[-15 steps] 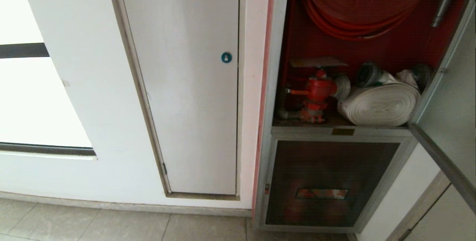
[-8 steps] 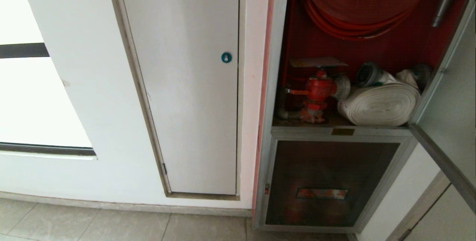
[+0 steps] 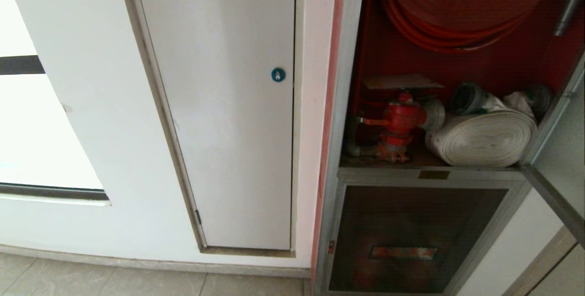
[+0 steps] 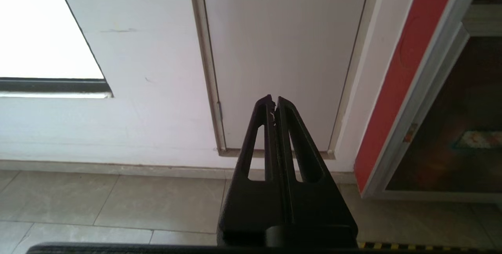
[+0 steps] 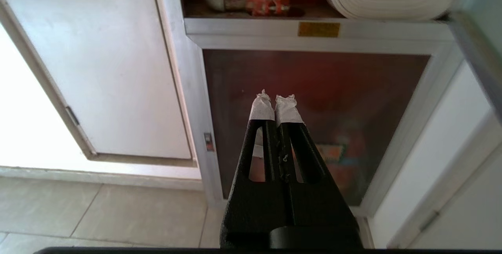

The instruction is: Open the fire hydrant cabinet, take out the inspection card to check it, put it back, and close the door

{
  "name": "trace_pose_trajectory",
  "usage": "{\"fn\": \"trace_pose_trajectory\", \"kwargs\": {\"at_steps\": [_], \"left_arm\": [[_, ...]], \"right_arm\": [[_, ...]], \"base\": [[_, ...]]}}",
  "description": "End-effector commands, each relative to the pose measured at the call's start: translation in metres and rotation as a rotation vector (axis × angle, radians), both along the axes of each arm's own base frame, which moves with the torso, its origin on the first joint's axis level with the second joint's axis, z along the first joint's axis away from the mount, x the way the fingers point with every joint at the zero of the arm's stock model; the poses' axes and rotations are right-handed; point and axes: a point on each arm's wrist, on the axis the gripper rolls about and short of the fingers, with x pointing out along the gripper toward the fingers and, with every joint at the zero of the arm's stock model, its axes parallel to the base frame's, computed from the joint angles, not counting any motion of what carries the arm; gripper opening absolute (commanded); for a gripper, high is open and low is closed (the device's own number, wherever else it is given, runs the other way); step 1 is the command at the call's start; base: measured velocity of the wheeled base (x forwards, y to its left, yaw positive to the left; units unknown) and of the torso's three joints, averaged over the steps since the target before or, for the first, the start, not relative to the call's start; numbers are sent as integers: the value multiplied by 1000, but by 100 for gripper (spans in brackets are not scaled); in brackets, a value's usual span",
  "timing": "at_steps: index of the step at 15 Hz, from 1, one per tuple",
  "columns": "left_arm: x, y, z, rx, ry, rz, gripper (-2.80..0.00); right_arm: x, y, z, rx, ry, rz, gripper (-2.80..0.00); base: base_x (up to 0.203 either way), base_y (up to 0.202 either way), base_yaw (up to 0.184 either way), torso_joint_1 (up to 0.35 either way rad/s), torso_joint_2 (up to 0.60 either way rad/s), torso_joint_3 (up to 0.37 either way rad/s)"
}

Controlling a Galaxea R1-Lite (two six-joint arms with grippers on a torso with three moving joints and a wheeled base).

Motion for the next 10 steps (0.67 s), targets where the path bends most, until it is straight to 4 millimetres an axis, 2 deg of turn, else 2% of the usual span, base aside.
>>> {"fn": "trace_pose_trajectory", "kwargs": {"at_steps": [1,10], "left_arm": [[0,0,0,0,1,0,-280],[0,0,0,1,0,0,-280]], "right_arm": [[0,0,-1,0,4,0,-280],[0,0,-1,0,4,0,-280]], "base": [[192,0,-1,2,2,2],[196,0,-2,3,2,2]]}}
